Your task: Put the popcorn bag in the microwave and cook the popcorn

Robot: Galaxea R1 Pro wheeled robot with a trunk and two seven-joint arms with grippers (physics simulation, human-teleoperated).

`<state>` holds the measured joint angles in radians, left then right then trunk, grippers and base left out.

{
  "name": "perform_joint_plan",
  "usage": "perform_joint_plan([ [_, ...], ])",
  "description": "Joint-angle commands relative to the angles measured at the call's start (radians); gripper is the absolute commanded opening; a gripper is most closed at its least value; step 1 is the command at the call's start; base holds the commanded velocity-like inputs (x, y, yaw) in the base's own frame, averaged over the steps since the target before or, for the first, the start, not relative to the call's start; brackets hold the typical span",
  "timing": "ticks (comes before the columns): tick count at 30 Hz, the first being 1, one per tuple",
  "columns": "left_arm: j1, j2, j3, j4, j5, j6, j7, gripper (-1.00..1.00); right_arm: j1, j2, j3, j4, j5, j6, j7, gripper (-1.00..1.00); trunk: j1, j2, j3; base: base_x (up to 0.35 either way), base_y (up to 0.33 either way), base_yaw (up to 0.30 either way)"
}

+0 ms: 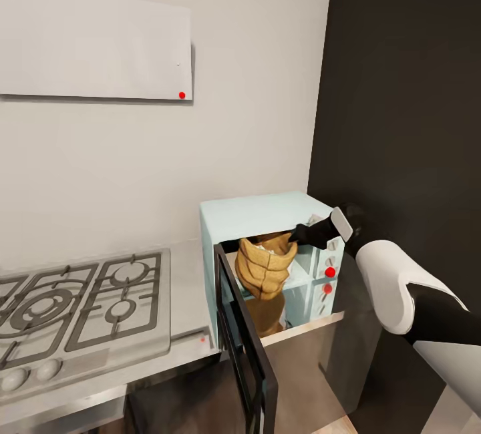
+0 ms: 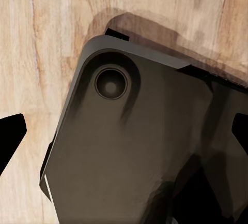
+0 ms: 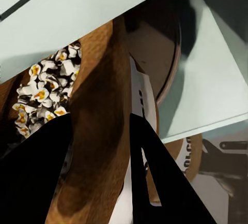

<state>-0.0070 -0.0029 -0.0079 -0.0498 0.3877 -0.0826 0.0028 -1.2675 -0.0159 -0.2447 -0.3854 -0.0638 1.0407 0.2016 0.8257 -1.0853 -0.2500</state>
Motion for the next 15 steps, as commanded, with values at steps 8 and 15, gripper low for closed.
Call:
perform_joint_plan([
  [8, -0.001, 0.0, -0.001, 0.001, 0.005, -0.003, 0.0, 1.0, -0.001, 0.043, -0.01, 0.014, -0.04, -0.01, -0.002, -1.0, 0.0, -0.001, -0.001, 0.0, 0.0, 0.0],
  [15, -0.001, 0.0, -0.001, 0.001, 0.005, -0.003, 0.0, 1.0, -0.001, 0.046, -0.009, 0.02, -0.041, -0.049, -0.003, -1.0, 0.0, -0.001, -0.001, 0.0, 0.0, 0.0],
])
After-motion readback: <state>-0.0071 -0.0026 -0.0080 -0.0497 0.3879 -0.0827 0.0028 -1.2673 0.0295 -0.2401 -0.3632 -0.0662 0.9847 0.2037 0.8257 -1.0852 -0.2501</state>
